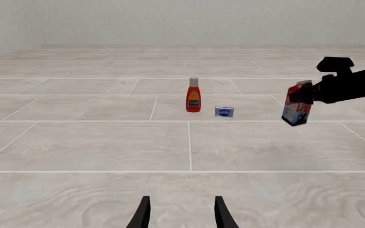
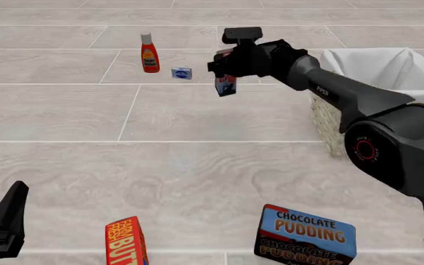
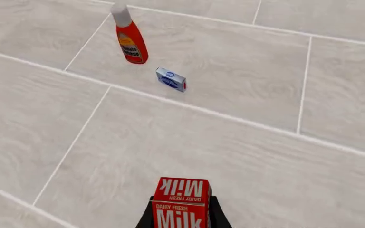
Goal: Pick the milk and place it in the basket.
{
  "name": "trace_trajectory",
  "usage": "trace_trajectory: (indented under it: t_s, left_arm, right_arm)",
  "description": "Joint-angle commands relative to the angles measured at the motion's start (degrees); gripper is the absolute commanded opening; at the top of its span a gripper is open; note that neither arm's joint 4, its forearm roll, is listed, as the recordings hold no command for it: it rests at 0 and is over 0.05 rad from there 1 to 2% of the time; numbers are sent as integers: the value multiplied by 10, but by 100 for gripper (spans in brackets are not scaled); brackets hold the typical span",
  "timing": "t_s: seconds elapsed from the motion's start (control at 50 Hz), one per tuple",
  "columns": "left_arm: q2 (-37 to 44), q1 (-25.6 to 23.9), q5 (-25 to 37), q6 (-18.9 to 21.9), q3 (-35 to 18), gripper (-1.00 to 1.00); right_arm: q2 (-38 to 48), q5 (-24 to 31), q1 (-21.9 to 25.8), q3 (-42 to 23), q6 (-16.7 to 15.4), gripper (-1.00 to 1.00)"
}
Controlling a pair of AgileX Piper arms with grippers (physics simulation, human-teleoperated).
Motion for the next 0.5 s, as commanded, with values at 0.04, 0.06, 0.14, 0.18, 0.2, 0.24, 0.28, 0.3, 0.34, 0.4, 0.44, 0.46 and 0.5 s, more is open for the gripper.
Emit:
trace_trajectory:
  t_s: [0.04, 0.06, 0.14, 0.18, 0.2, 0.24, 0.28, 0.3, 0.34, 0.4, 0.44, 0.46, 0.5]
  left_arm:
    - [0, 0, 0, 0, 0, 100]
    - [0, 0, 0, 0, 0, 100]
    - [0, 0, 0, 0, 0, 100]
    - [0, 0, 0, 0, 0, 100]
    - [0, 0, 0, 0, 0, 100]
    - [0, 0, 0, 0, 0, 100]
    - [0, 0, 0, 0, 0, 100]
    - [0, 0, 0, 0, 0, 100]
    - [0, 0, 0, 0, 0, 100]
    - [0, 0, 0, 0, 0, 100]
    - [0, 0, 0, 0, 0, 100]
    - [0, 0, 0, 0, 0, 100]
    - [0, 0, 0, 0, 0, 100]
  right_arm:
    - [-70, 2, -20, 21, -9, -100]
    - [-75, 3, -21, 23, -10, -100]
    - [-89, 7, -29, 28, -16, -100]
    - [-102, 4, -33, 37, -17, -100]
    - [-108, 2, -33, 41, -17, -100]
    - [-118, 1, -38, 48, -20, -100]
    - [-128, -3, -42, 58, -21, -100]
    - [-133, -2, -44, 60, -22, -100]
    - [-137, -1, -46, 63, -23, -100]
    - [-154, -9, -54, 81, -24, -100]
    - [-166, -14, -60, 93, -23, -100]
    - [-172, -16, -64, 98, -23, -100]
    - [-180, -19, -68, 107, -24, -100]
